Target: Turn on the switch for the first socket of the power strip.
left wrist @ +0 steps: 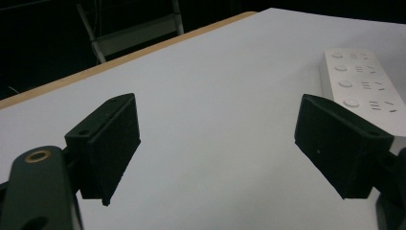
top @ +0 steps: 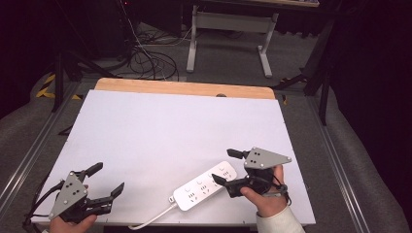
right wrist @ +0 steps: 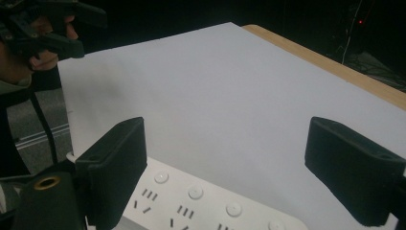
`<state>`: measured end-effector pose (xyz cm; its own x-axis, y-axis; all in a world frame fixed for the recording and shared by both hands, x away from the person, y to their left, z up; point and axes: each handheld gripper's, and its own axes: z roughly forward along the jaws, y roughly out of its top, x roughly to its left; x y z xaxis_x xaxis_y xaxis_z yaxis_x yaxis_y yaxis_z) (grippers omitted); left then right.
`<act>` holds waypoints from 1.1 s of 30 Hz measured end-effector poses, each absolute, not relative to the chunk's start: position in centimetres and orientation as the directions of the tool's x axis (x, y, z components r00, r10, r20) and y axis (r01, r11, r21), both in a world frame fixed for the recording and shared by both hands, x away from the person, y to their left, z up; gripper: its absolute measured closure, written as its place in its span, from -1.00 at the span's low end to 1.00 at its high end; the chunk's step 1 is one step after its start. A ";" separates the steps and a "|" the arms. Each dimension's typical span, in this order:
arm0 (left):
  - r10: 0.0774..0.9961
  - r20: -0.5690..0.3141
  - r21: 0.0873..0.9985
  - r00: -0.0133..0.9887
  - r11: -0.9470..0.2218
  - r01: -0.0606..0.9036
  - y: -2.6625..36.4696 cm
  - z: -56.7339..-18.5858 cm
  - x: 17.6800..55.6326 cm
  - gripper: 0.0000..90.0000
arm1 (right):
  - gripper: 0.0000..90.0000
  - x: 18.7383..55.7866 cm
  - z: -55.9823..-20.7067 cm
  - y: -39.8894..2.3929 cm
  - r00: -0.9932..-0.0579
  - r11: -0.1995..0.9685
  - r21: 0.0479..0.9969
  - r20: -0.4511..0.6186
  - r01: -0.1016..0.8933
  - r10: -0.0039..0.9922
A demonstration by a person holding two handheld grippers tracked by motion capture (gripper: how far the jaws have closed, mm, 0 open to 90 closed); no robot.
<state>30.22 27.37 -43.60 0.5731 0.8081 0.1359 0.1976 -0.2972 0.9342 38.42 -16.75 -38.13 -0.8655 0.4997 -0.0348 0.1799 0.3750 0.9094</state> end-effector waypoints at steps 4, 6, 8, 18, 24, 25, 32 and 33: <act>0.808 0.136 0.934 0.573 -0.297 0.197 27.4 -43.6 30.2 -0.64 | -0.75 38.4 -38.5 -18.0 -0.861 0.358 0.914 -0.019 0.192 0.509; 0.808 0.136 0.934 0.573 -0.297 0.198 27.3 -43.6 30.2 -0.64 | -0.77 38.4 -38.7 -18.6 -0.857 0.360 0.912 -0.019 0.196 0.514; 0.808 0.137 0.934 0.573 -0.297 0.197 27.4 -43.6 30.2 -0.64 | -0.78 38.3 -39.0 -19.1 -0.856 0.360 0.912 -0.020 0.196 0.517; 0.807 0.148 0.931 0.572 -0.308 0.194 27.4 -43.6 30.2 -0.64 | -0.84 38.4 -41.0 -21.7 -0.851 0.326 0.920 0.015 0.218 0.526; 0.805 0.149 0.930 0.574 -0.312 0.196 27.3 -43.6 30.2 -0.64 | -0.86 38.5 -42.6 -23.0 -0.838 0.320 0.920 0.016 0.226 0.546; 0.805 0.148 0.930 0.574 -0.311 0.196 27.3 -43.6 30.2 -0.64 | -0.86 38.5 -42.8 -23.2 -0.837 0.317 0.921 0.017 0.226 0.547; 0.803 0.153 0.928 0.576 -0.318 0.196 27.2 -43.6 30.2 -0.66 | -0.86 38.3 -44.5 -24.3 -0.832 0.304 0.924 0.026 0.232 0.555; 0.803 0.153 0.927 0.576 -0.318 0.197 27.2 -43.6 30.2 -0.66 | -0.86 38.2 -44.7 -24.4 -0.829 0.305 0.922 0.031 0.239 0.558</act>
